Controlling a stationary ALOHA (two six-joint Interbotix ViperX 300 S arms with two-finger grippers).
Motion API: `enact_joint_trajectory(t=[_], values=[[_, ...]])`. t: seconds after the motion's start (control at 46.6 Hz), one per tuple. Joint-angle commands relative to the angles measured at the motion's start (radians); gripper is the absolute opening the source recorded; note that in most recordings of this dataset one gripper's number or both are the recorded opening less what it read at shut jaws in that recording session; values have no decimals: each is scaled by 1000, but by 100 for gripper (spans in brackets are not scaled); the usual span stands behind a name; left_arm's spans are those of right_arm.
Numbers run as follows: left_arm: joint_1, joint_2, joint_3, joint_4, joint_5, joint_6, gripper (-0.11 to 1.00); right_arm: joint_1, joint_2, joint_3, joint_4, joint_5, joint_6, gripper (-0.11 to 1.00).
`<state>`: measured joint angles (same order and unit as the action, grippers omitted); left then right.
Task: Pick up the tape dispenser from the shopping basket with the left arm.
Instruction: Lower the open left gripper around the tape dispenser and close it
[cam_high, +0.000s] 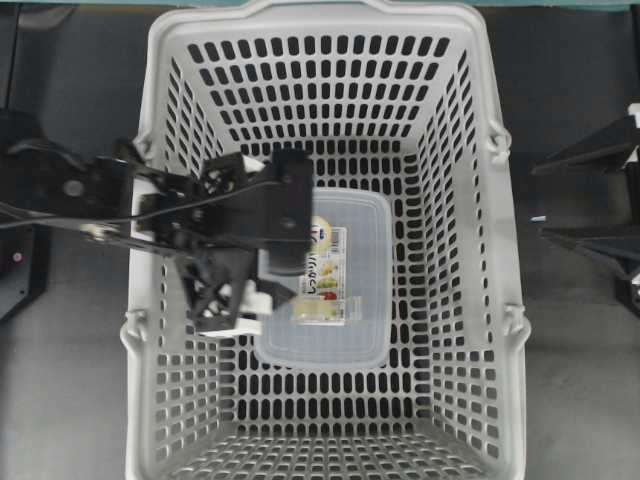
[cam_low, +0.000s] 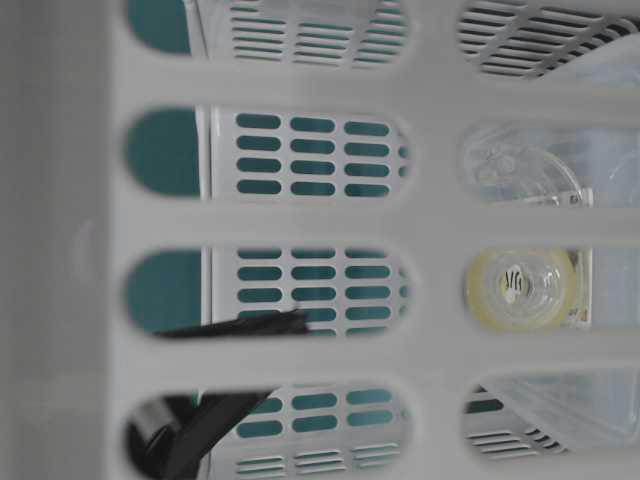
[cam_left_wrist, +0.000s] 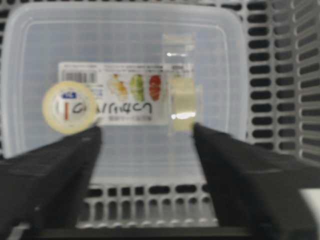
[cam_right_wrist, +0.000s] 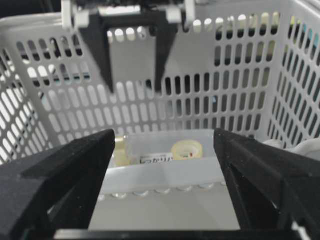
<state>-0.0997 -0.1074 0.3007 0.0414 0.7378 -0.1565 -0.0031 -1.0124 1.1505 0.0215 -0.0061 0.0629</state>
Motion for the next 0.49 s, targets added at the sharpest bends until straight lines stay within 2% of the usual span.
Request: enact_joint_trajectory(t=[0.0, 0.086, 0.472], values=[[-12, 34, -38, 3, 0, -31, 84, 0, -9, -11, 2, -5, -2, 76], [-28, 77, -48, 3, -5, -43, 91, 0, -20, -8, 3, 2, -2, 76], [-57, 204, -54, 3, -31, -41, 89, 0, -43, 5, 2, 52, -2, 76]])
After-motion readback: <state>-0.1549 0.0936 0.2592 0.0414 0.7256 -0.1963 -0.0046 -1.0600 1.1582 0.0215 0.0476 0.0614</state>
